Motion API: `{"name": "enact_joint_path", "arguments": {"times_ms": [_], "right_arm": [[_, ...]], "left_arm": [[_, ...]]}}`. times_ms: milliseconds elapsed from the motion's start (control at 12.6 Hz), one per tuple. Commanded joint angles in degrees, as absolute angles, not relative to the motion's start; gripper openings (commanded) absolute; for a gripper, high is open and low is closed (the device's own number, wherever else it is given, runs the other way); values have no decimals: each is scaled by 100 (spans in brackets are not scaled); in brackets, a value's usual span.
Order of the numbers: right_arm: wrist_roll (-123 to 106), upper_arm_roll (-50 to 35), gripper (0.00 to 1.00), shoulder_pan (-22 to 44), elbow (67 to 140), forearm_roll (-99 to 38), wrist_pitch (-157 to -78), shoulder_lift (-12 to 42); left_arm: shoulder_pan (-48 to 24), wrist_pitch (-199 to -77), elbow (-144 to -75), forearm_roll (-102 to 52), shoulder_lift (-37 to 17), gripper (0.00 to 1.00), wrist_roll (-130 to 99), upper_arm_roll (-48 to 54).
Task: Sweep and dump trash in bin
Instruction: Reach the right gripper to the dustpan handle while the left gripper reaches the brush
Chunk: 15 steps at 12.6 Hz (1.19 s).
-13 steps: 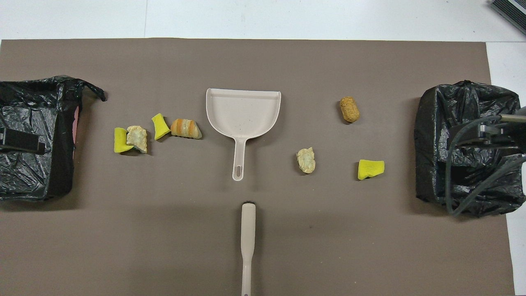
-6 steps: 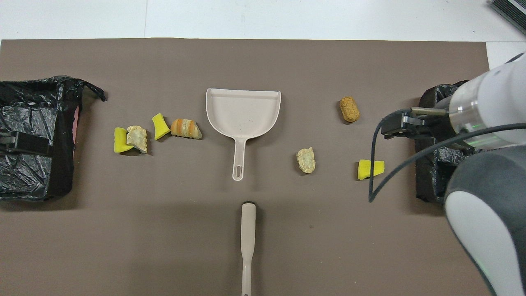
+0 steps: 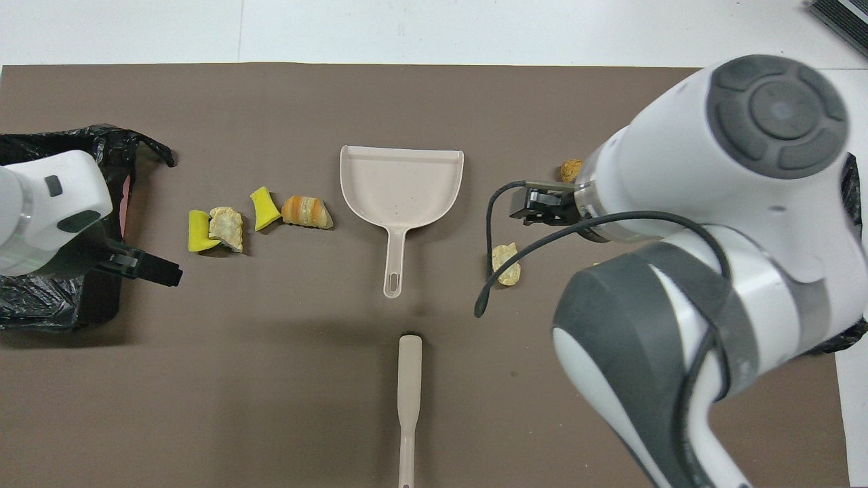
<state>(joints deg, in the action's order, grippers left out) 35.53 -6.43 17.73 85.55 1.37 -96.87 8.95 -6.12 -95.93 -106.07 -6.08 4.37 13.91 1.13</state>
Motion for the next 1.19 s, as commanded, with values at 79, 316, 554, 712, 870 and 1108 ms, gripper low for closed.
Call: {"name": "enact_joint_path", "arguments": {"times_ms": [79,316,554,712,870,1108], "right_arm": [[4375,-624,100,2380,8456,263,-10115,1510],[4500,-615,100,2618,8131,290,-10318,1958],[4754,-615,100,2873,7587,290,-10336,2538],[4816,-598,100,3023,7453,299,-10615,2872],[4922,-563,100,3233,7148,499,-10792,3381],[4913,-580,100,3252,6882,667,-11116,3796]], "left_arm": [[-1018,-10666,-12124,-738,1315,100,1512,18],[-1387,-11135,-13059,-756,1837,100,1451,18],[-2054,-11547,-13604,-756,1854,100,952,18],[-2546,-11873,-13973,-756,1951,100,494,18],[-3345,-12669,-14534,-756,1890,100,-180,18],[-4470,-13305,-14704,-756,1557,100,-1534,18]]}}
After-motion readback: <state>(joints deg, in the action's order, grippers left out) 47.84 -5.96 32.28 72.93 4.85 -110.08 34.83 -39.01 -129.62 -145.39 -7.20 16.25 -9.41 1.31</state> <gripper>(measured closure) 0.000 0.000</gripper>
